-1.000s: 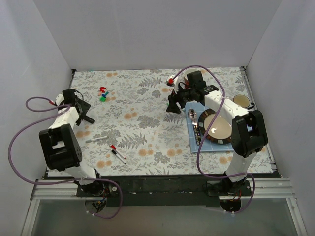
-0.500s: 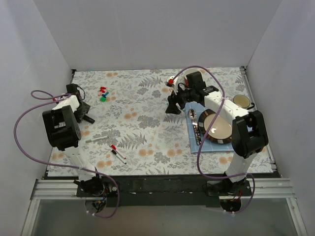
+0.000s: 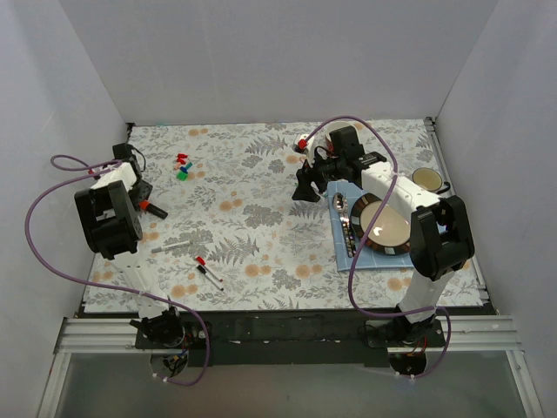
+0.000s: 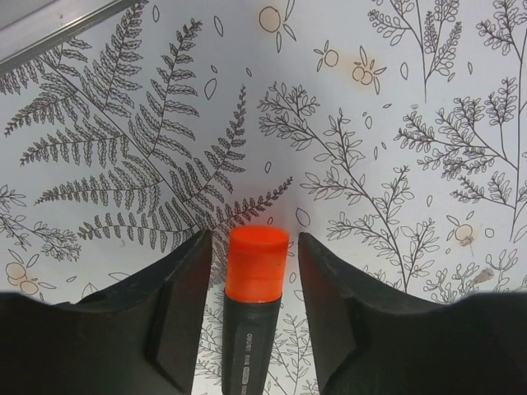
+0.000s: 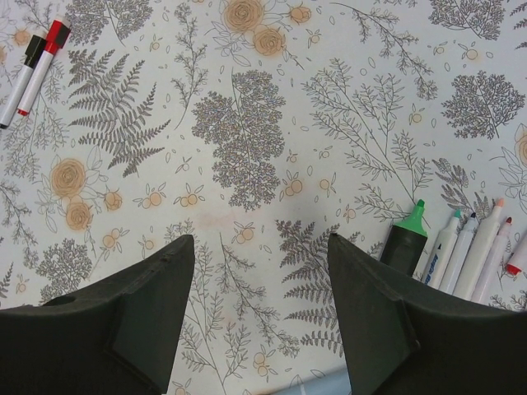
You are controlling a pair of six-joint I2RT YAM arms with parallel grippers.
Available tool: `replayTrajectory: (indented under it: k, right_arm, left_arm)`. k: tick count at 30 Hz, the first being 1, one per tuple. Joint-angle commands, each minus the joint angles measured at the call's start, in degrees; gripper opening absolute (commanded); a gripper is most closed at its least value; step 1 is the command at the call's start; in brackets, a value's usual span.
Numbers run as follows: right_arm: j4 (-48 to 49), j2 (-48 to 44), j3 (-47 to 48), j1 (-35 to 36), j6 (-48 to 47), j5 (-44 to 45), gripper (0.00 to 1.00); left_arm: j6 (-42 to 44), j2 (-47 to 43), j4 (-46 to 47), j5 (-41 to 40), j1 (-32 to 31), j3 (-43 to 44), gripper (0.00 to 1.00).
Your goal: Open the pen caps
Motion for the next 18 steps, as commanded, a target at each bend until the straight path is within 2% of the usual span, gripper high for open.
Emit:
replayTrajectory:
  k: [1, 2, 5, 7, 10, 15, 16, 17, 18]
  right_arm:
    - [1.39, -2.81, -0.69, 0.17, 0.12, -1.65, 0.73]
    - [1.39, -2.9, -0.61, 0.17, 0.12, -1.65, 0.73]
    - [1.39, -2.99, -0.69, 0.26, 0.12, -1.74, 0.73]
    - [1.47, -3.16, -0.69, 0.26, 0.12, -1.91, 0.73]
    - [1.47, -3.34, -0.87, 0.26, 0.21, -2.26, 0.73]
    - [2.0, -3.95, -1.66, 0.96, 0.3, -5.68, 0.73]
    - [2.87, -4.48, -2.44, 1.13, 0.56, -6.48, 0.74]
    - [3.58, -5.0, -3.06, 1.4, 1.09, -8.14, 0.74]
    - [4.89, -5.53, -3.94, 1.83, 1.79, -8.94, 0.75]
  left_arm:
    - [-0.14, 0.43, -0.92, 0.44, 0.26, 0.14, 0.43]
    - [0.03, 0.25, -0.66, 0.7, 0.26, -0.04, 0.41]
    - [0.03, -0.27, 0.13, 2.8, 0.26, -0.91, 0.28]
    - [0.39, -1.24, 0.92, 4.21, 0.26, -1.44, 0.13]
    - [1.0, -3.69, 2.58, 6.31, 0.26, -2.93, 0.04]
    - [2.41, -10.63, 6.63, 14.83, 0.0, -7.15, 0.0]
    - [3.71, -12.21, 9.68, 16.77, -0.18, -10.46, 0.0]
    - [4.25, -16.32, 11.45, 22.44, -1.05, -12.24, 0.0]
    - [4.78, -18.27, 13.3, 24.67, -1.67, -14.43, 0.0]
